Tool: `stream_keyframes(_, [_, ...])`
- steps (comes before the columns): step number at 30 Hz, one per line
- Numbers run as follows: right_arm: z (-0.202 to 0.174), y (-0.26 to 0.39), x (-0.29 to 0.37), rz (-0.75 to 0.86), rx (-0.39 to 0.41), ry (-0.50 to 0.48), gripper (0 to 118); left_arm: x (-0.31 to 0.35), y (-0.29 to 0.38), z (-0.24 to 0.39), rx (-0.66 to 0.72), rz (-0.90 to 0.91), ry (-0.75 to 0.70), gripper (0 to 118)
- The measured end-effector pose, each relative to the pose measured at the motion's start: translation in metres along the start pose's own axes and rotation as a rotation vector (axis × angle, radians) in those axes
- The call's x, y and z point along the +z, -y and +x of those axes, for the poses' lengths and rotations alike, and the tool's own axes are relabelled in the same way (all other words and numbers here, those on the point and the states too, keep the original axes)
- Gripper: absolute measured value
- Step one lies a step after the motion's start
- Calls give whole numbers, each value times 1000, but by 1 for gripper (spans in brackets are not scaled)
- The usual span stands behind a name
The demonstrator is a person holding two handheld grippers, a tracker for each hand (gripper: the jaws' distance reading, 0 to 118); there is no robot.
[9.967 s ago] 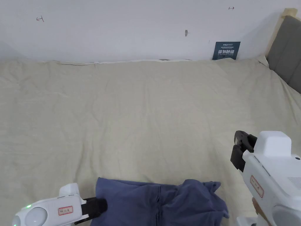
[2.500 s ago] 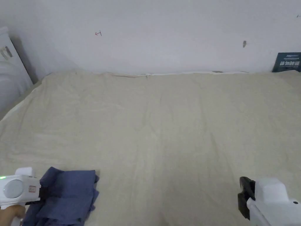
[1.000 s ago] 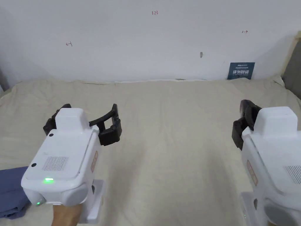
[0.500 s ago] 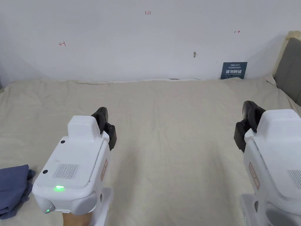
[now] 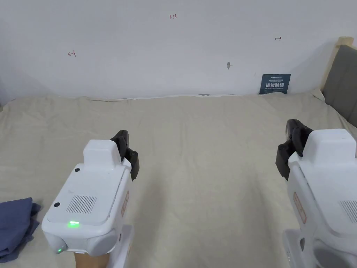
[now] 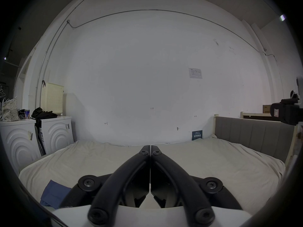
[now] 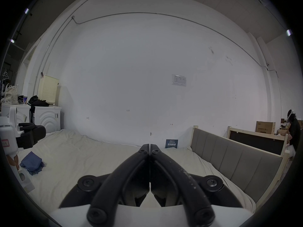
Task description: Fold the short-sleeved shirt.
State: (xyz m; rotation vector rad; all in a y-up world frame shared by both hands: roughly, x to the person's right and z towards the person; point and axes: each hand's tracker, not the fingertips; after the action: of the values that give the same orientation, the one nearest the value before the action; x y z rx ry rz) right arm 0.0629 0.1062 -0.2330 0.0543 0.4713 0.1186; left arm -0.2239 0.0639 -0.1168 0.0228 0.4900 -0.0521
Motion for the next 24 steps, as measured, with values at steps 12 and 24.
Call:
stream_keyframes(12, [1, 0, -2, -3, -7, -3, 2, -1, -2, 2, -8, -4, -1, 0])
stream_keyframes(24, [2, 1, -2, -11, -11, -1, 2, -3, -2, 0, -3, -9, 0, 0])
